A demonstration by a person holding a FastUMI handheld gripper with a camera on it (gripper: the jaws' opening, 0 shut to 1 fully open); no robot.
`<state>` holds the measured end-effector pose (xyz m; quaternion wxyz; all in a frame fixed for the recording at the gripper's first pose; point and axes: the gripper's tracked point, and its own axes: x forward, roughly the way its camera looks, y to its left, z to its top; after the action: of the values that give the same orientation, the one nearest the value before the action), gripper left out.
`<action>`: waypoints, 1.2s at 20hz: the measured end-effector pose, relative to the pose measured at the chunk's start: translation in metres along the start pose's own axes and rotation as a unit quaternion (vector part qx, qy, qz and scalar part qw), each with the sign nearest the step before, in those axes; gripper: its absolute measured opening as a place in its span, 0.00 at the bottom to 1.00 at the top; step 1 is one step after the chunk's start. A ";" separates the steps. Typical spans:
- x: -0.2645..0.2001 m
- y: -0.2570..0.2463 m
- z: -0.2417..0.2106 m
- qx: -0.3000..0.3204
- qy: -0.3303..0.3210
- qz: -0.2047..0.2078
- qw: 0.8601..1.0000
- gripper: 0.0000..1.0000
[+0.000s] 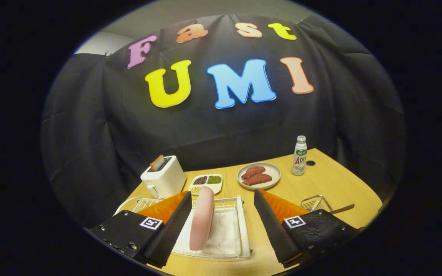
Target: Take the plate from the dish rack, then take the spoon from the basket and place it into the plate.
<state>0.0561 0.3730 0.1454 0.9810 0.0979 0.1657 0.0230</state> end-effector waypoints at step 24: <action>0.077 0.005 -0.049 -0.062 0.141 -0.121 0.981 0.26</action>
<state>0.1124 0.3931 0.0766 0.9474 0.0122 0.3117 -0.0724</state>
